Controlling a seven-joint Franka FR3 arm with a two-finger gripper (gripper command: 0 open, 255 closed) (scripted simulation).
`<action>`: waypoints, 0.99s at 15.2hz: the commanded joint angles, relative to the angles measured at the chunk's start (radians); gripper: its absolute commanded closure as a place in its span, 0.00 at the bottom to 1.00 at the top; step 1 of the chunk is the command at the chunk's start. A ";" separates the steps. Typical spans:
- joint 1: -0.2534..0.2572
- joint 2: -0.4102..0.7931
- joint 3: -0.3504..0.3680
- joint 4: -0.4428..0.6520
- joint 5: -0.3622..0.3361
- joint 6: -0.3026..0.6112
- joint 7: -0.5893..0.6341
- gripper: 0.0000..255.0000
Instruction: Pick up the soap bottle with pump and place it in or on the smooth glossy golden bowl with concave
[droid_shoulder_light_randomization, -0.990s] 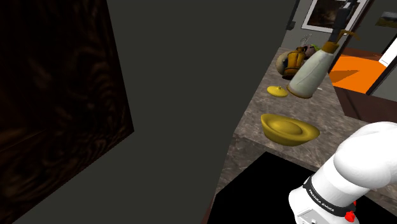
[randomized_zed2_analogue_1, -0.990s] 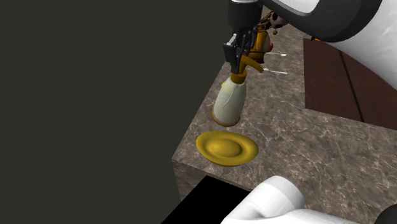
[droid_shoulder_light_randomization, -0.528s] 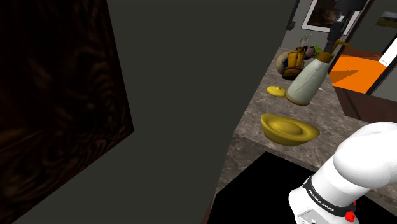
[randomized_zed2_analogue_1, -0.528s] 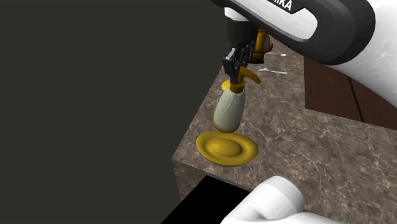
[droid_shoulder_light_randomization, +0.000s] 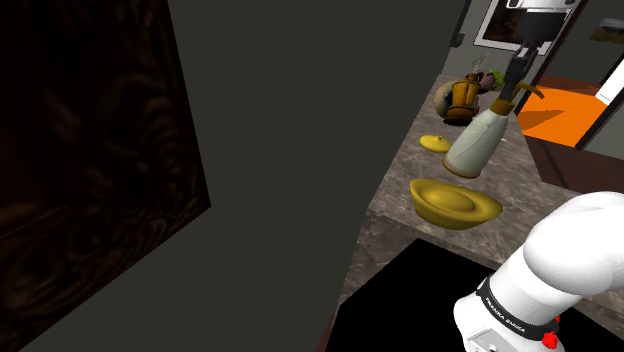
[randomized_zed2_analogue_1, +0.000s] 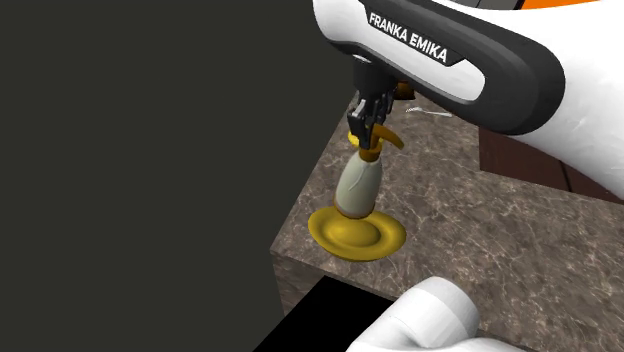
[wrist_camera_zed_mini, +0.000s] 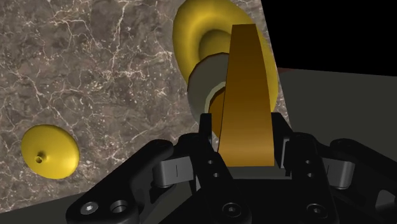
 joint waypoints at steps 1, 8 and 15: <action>-0.002 -0.010 -0.002 -0.033 -0.003 0.024 0.005 1.00; -0.009 -0.032 -0.017 -0.140 -0.018 0.110 0.016 1.00; -0.017 -0.044 -0.037 -0.250 -0.037 0.207 0.027 1.00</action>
